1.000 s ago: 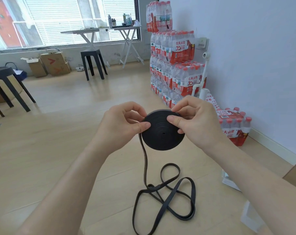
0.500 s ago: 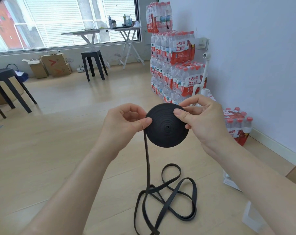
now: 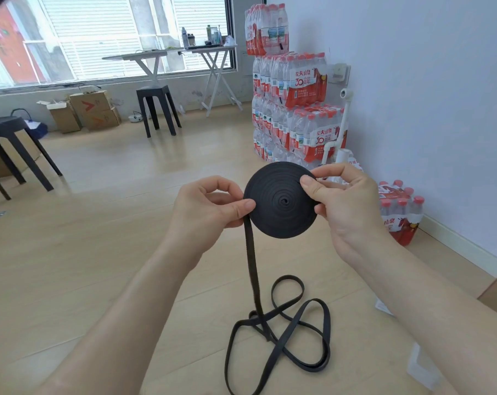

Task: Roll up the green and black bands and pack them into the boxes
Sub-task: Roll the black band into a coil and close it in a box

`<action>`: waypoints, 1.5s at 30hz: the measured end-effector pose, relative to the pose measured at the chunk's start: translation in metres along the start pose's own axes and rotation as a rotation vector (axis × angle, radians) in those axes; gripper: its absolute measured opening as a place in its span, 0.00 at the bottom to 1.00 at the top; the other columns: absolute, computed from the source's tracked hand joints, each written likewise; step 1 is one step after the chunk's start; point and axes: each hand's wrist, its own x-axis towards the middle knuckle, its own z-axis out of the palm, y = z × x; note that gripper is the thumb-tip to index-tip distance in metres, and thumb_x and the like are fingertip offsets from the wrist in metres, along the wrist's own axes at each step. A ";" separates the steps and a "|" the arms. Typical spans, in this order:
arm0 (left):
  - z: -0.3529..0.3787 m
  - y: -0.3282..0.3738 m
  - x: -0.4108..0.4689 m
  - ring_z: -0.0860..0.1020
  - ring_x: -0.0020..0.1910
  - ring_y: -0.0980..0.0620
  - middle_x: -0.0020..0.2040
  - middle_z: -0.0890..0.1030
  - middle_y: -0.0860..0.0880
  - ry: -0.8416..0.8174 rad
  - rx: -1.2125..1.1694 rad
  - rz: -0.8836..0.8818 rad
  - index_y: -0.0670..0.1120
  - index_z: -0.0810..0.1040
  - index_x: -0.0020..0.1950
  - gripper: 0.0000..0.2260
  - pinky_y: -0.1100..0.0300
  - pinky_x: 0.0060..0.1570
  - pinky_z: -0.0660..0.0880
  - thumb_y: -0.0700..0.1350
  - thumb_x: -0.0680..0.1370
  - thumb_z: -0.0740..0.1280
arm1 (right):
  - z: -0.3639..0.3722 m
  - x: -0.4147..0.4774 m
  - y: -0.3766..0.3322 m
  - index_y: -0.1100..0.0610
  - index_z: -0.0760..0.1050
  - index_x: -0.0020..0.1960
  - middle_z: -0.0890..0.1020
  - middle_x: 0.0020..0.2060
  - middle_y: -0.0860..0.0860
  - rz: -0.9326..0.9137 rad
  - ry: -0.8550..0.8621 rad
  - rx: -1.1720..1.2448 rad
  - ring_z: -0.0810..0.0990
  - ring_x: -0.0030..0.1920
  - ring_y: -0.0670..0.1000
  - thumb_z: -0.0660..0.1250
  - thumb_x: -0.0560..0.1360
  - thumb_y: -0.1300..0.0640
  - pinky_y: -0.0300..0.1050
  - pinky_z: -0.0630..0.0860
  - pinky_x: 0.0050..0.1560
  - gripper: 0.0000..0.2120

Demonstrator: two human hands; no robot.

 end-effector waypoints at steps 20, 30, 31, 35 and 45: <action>0.019 -0.005 -0.002 0.82 0.40 0.49 0.39 0.85 0.44 0.061 -0.230 -0.062 0.46 0.78 0.40 0.08 0.58 0.46 0.80 0.36 0.70 0.74 | 0.004 0.003 0.010 0.53 0.75 0.41 0.78 0.47 0.52 0.187 0.150 0.265 0.76 0.38 0.46 0.72 0.73 0.63 0.32 0.70 0.26 0.08; -0.004 0.005 0.000 0.84 0.37 0.44 0.37 0.85 0.44 0.037 0.117 0.013 0.47 0.73 0.42 0.14 0.48 0.40 0.82 0.31 0.69 0.73 | -0.008 0.003 0.008 0.57 0.72 0.44 0.81 0.48 0.55 0.201 -0.239 -0.144 0.82 0.46 0.52 0.70 0.75 0.60 0.44 0.81 0.37 0.07; -0.009 0.006 0.000 0.84 0.37 0.44 0.36 0.85 0.45 0.023 0.172 0.038 0.47 0.74 0.42 0.14 0.48 0.41 0.82 0.30 0.69 0.73 | -0.013 0.005 0.004 0.56 0.74 0.45 0.82 0.48 0.53 0.096 -0.275 -0.363 0.81 0.47 0.50 0.72 0.74 0.57 0.45 0.81 0.39 0.07; -0.009 0.008 -0.003 0.83 0.38 0.50 0.35 0.84 0.52 -0.148 0.512 0.131 0.51 0.75 0.42 0.15 0.52 0.43 0.80 0.32 0.68 0.73 | -0.014 0.001 -0.008 0.46 0.78 0.48 0.81 0.46 0.40 -0.310 -0.383 -0.601 0.79 0.49 0.39 0.75 0.70 0.54 0.42 0.77 0.51 0.09; -0.003 0.002 -0.007 0.80 0.46 0.49 0.40 0.83 0.55 -0.287 0.838 0.267 0.58 0.76 0.49 0.17 0.51 0.46 0.77 0.37 0.69 0.72 | 0.003 -0.012 0.008 0.48 0.77 0.45 0.83 0.37 0.44 -0.351 -0.600 -0.801 0.81 0.42 0.47 0.74 0.70 0.57 0.53 0.79 0.45 0.08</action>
